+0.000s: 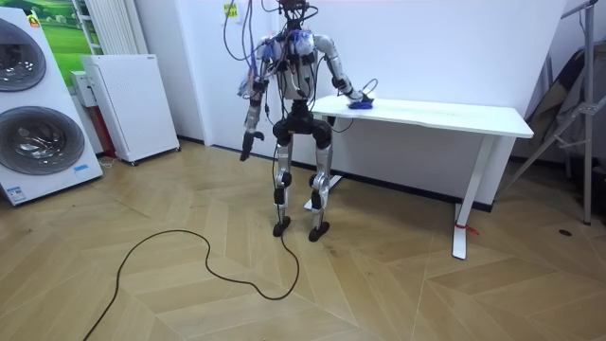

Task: Wipe table

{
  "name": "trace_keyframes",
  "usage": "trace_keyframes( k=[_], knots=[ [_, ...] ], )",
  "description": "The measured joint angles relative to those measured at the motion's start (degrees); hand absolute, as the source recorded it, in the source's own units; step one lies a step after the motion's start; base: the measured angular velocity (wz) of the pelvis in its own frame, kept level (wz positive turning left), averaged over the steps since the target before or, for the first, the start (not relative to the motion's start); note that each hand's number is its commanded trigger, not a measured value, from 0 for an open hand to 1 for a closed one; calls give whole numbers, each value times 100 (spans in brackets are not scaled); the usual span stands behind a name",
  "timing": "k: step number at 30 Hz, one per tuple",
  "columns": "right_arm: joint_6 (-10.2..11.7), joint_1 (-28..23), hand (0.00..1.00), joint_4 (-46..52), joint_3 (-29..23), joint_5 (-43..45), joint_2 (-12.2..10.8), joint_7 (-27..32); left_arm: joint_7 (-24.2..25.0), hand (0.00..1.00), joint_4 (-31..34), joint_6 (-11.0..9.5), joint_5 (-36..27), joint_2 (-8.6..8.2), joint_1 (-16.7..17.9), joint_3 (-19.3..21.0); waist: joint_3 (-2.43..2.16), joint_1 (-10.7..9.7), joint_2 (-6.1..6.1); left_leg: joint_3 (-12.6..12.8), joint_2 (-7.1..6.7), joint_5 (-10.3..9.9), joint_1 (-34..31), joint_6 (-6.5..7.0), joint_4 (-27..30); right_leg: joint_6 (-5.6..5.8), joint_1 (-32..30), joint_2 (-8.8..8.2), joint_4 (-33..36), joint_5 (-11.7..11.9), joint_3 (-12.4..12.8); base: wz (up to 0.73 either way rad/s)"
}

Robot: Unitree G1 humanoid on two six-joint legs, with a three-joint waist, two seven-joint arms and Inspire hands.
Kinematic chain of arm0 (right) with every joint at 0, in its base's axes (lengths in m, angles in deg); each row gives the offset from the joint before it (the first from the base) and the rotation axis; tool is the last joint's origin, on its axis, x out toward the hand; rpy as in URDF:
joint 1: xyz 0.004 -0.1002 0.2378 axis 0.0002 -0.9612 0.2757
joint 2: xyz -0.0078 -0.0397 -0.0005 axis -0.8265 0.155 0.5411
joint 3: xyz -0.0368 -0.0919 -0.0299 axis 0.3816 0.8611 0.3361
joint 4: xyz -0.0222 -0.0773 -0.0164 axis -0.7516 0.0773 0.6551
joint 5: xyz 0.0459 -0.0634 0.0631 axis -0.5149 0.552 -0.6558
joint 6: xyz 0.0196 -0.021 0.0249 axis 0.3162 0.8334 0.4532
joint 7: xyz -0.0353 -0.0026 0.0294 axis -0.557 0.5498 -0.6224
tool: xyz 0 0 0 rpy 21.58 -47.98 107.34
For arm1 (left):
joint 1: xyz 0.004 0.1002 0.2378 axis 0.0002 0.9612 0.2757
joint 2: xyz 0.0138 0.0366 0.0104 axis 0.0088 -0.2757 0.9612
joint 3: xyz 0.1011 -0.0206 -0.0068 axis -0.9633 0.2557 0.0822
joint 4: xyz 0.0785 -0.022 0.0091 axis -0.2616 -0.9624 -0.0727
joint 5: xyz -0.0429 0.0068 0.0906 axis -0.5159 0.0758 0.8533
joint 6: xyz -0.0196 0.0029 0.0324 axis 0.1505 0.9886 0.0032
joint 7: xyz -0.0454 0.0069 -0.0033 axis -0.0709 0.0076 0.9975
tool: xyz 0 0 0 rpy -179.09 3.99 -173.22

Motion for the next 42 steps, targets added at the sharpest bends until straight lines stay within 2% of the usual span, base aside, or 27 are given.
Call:
trace_keyframes(
  k=[4, 6, 8, 10, 13, 14, 16, 19, 21, 23, 24, 25, 26, 27, 28, 30, 32, 33, 35, 36, 38, 42],
  knots=[
    [49, -376, 100, -338, -512, -254, 294, 187, -14, 0, -3, -25, 27, 78, 123, 292, -37, -86, -4, 80, 10, 2, 86, 2, 0, 0, 117, -12, 10, 0, -31, 13],
    [130, -510, 100, -551, -784, -207, 402, 169, -9, 0, 2, -86, 163, 78, 113, 302, -65, -163, -27, 268, 13, 2, 152, 2, 0, 5, 160, -22, 17, -3, 116, -2],
    [134, -559, 100, -661, -946, -187, 398, 183, -6, 0, 3, -155, 164, 80, 108, 314, -63, -182, -51, 305, 9, 2, 198, 3, 0, 8, 203, -23, -6, -5, 145, -16],
    [136, -741, 100, -666, -1084, -107, 396, 193, -6, 0, 33, -195, 163, 83, 80, 333, -84, -216, -101, 303, 0, 1, 232, 3, -1, 38, 286, -36, -58, -23, 138, -4],
    [136, -892, 100, -689, -1167, -95, 402, 223, -5, 0, 99, -206, 163, 81, 48, 333, -70, -288, -142, 303, 1, -4, 300, 5, -3, 47, 346, -45, -57, -89, 132, 0],
    [135, -904, 100, -685, -1169, -96, 404, 236, -3, 0, 101, -206, 163, 78, 37, 329, -50, -306, -172, 304, 2, -4, 307, 4, -18, 45, 344, -38, -54, -87, 132, 0],
    [122, -927, 100, -649, -1162, -94, 401, 235, 9, 0, 104, -206, 160, 76, 30, 323, -51, -306, -169, 309, 11, -4, 306, 2, -24, 37, 346, -24, -37, -82, 141, 0],
    [-13, -896, 100, -505, -1118, 84, 394, 234, 53, 0, 104, -206, 158, 29, 49, 281, -55, -282, -146, 304, 12, -1, 310, -1, -17, 29, 329, 2, -33, -78, 218, -5],
    [-204, -867, 100, -303, -1027, 269, 337, 223, 57, 0, 92, -202, 132, 25, 67, 206, -57, -219, -128, 310, 18, 0, 333, -3, -24, 21, 286, 14, 36, -73, 258, -17],
    [-410, -865, 100, -102, -851, 399, 343, 230, 58, 0, 81, -200, 116, 25, 45, 108, -48, -122, -123, 300, 25, 0, 336, -3, -28, 3, 235, 16, 66, -57, 268, -30],
    [-596, -845, 100, 50, -684, 525, 348, 226, 56, 0, 45, -195, 114, 27, -11, 17, -10, -33, -137, 297, 29, 0, 330, -3, -25, 0, 163, 19, 143, -57, 299, -32],
    [-658, -822, 100, 113, -581, 581, 354, 213, 57, 0, -4, -198, 115, 26, -28, -23, -13, 29, -125, 296, 31, 0, 313, -3, -23, -6, 136, 25, 159, -53, 316, -35],
    [-785, -758, 100, 316, -364, 761, 335, 122, 74, 0, -65, -208, 117, 16, -103, -75, -7, 119, -118, 300, 40, 0, 275, -3, -26, -22, 90, 34, 158, -38, 335, -42],
    [-842, -679, 100, 534, -69, 950, 305, 32, 79, 0, -154, -234, 127, 13, -209, -127, 20, 276, -80, 289, 49, 0, 250, -3, -35, -36, 10, 38, 201, -24, 332, -39],
    [-851, -564, 100, 579, 95, 1033, 280, 2, 78, 0, -204, -238, 130, 16, -244, -166, 53, 311, -99, 280, 50, 0, 221, -3, -44, -37, -32, 36, 233, -23, 323, -21],
    [-879, -134, 100, 649, 572, 1193, 177, -179, 95, 0, -294, -216, 90, 20, -360, -322, 68, 331, -90, 193, 47, 0, 62, -3, -17, -49, -165, 30, 246, -4, 268, 6],
    [-891, 555, 100, 630, 1153, 1415, 90, -441, 150, 0, -334, -196, 94, 32, -539, -624, 146, 483, -94, 99, 38, 16, -206, -22, 98, -65, -426, 26, 344, 8, 262, 17],
    [-867, 833, 100, 589, 1375, 1471, 78, -548, 176, 0, -332, -200, 97, 34, -677, -737, 168, 545, -102, 42, 35, 34, -333, -31, 132, -74, -525, 27, 332, 13, 220, 24],
    [-854, 1224, 100, 460, 1631, 1485, 70, -621, 227, 0, -320, -223, 93, 46, -752, -854, 165, 700, -117, -34, 32, 81, -493, -46, 157, -89, -680, 27, 335, 19, 178, 23],
    [-857, 1441, 100, 405, 1812, 1483, 77, -619, 266, 0, -309, -232, 91, 52, -763, -908, 143, 800, -148, -60, 38, 92, -594, -53, 162, -105, -763, 27, 329, 29, 132, 15],
    [-818, 1641, 100, 297, 1925, 1489, 77, -606, 281, 0, -314, -215, 85, 50, -743, -949, 156, 831, -122, -187, 38, 94, -669, -56, 190, -108, -761, 21, 316, 31, 26, 26],
    [-761, 1659, 100, 238, 1947, 1391, 111, -599, 280, 0, -317, -190, -31, 79, -679, -950, 132, 808, -119, -280, 38, 94, -674, -57, 183, -107, -703, 23, 256, 30, -79, 19]
  ],
)
